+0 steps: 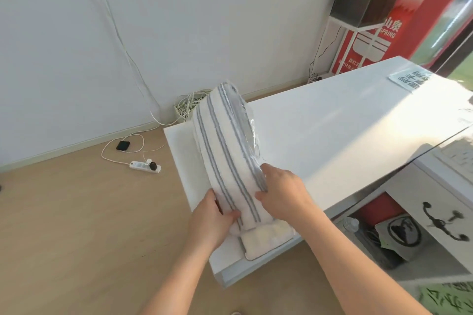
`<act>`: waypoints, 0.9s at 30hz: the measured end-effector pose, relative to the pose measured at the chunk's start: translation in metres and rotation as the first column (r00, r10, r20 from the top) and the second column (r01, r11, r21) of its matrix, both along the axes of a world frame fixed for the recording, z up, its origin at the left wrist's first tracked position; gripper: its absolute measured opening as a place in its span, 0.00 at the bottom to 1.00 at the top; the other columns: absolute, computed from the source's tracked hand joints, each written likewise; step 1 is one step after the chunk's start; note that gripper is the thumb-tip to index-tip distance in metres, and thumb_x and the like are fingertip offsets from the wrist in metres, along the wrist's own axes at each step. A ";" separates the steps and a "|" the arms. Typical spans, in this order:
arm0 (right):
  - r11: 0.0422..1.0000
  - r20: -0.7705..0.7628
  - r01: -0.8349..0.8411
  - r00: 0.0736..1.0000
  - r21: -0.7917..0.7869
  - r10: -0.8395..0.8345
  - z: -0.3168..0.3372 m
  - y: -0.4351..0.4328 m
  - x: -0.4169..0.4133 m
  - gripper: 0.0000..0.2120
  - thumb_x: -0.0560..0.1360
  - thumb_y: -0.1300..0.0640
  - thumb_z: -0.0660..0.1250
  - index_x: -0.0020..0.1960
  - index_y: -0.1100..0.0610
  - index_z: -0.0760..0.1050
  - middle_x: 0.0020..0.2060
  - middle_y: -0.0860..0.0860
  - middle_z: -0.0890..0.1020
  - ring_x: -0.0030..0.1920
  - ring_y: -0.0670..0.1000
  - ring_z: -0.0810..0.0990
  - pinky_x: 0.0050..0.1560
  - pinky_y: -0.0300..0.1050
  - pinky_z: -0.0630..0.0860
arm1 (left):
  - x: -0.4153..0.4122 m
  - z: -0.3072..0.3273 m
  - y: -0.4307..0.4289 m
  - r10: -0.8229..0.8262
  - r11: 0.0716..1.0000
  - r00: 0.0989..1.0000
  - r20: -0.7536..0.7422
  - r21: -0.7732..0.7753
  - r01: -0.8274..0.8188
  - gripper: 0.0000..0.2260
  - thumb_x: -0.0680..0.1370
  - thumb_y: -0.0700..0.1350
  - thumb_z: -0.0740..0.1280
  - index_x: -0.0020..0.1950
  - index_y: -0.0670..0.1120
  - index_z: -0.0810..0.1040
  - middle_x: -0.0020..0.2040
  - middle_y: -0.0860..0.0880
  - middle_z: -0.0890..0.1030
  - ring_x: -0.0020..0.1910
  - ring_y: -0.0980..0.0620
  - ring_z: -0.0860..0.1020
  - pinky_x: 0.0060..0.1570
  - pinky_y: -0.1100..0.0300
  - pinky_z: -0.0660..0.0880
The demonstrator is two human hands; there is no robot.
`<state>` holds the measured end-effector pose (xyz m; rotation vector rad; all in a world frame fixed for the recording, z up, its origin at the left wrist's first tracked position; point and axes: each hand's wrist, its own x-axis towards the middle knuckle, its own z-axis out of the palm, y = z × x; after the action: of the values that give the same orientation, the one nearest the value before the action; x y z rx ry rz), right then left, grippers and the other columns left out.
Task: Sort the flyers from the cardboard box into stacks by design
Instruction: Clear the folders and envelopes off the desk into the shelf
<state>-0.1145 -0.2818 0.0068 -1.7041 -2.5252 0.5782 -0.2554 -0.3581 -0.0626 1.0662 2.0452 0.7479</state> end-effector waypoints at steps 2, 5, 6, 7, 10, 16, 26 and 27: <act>0.999 -0.071 0.005 0.997 0.039 -0.002 -0.004 -0.016 0.015 0.11 0.75 0.57 0.65 0.48 0.54 0.61 0.33 0.48 0.69 0.41 0.57 0.71 0.31 0.47 0.62 | 0.011 -0.004 -0.008 -0.054 0.998 0.975 -0.215 0.027 0.061 0.25 0.69 0.52 0.74 0.60 0.45 0.69 0.56 0.47 0.74 0.56 0.46 0.73 0.52 0.56 0.70; 0.977 -0.240 0.166 0.951 -0.135 -0.195 -0.011 -0.032 0.050 0.16 0.76 0.56 0.67 0.59 0.51 0.64 0.44 0.46 0.74 0.49 0.56 0.75 0.41 0.45 0.70 | 0.034 -0.001 -0.022 -0.081 0.977 0.982 -0.170 0.183 0.112 0.36 0.69 0.50 0.75 0.70 0.49 0.59 0.64 0.47 0.72 0.62 0.46 0.72 0.56 0.56 0.69; 0.949 -0.331 0.229 0.897 -0.216 -0.292 -0.012 -0.039 0.064 0.19 0.75 0.56 0.68 0.62 0.50 0.66 0.48 0.45 0.75 0.52 0.54 0.76 0.44 0.44 0.70 | 0.043 0.004 -0.026 -0.116 0.964 0.989 -0.097 0.229 0.135 0.37 0.70 0.48 0.74 0.71 0.54 0.55 0.65 0.50 0.73 0.62 0.48 0.74 0.55 0.56 0.71; 0.921 -0.418 0.261 0.831 -0.289 -0.366 -0.016 -0.044 0.081 0.19 0.74 0.57 0.70 0.62 0.50 0.68 0.49 0.44 0.77 0.52 0.52 0.77 0.46 0.43 0.72 | 0.054 0.008 -0.029 -0.160 0.952 0.986 -0.052 0.257 0.168 0.37 0.71 0.47 0.74 0.69 0.60 0.52 0.65 0.52 0.74 0.62 0.50 0.75 0.55 0.55 0.72; 0.855 -0.612 0.252 0.609 -0.453 -0.504 -0.013 -0.073 0.133 0.16 0.73 0.63 0.70 0.56 0.47 0.74 0.47 0.46 0.84 0.50 0.49 0.83 0.53 0.52 0.78 | 0.094 0.029 -0.041 -0.292 0.900 0.952 -0.092 0.310 0.306 0.39 0.72 0.47 0.73 0.69 0.67 0.49 0.69 0.56 0.70 0.65 0.55 0.72 0.63 0.55 0.70; 0.732 -0.646 0.228 0.352 -0.642 -0.677 -0.014 -0.163 0.242 0.06 0.74 0.62 0.69 0.51 0.56 0.77 0.36 0.46 0.85 0.36 0.44 0.84 0.36 0.38 0.76 | 0.192 0.040 -0.098 -0.386 0.866 0.922 0.018 0.352 0.356 0.29 0.70 0.45 0.75 0.60 0.67 0.63 0.49 0.66 0.77 0.48 0.69 0.75 0.52 0.61 0.73; 0.713 -0.459 0.136 0.679 -0.688 -0.572 -0.090 -0.245 0.317 0.33 0.70 0.61 0.72 0.67 0.38 0.64 0.52 0.35 0.80 0.51 0.33 0.77 0.44 0.30 0.71 | 0.269 -0.050 -0.203 -0.449 0.876 0.825 0.344 -0.013 0.482 0.47 0.63 0.46 0.73 0.64 0.75 0.44 0.66 0.65 0.66 0.63 0.64 0.70 0.61 0.58 0.73; 0.714 -0.458 0.112 0.696 -0.692 -0.553 -0.099 -0.242 0.311 0.33 0.70 0.62 0.71 0.67 0.39 0.65 0.53 0.36 0.79 0.52 0.33 0.76 0.44 0.30 0.71 | 0.266 -0.058 -0.207 -0.451 0.872 0.839 0.304 -0.049 0.487 0.49 0.62 0.46 0.72 0.64 0.75 0.40 0.67 0.63 0.65 0.62 0.62 0.71 0.60 0.57 0.74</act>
<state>0.1968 -0.5237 -0.0922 -1.6485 -1.5160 1.7459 0.0109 -0.5648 -0.1206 1.2445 1.4774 0.4751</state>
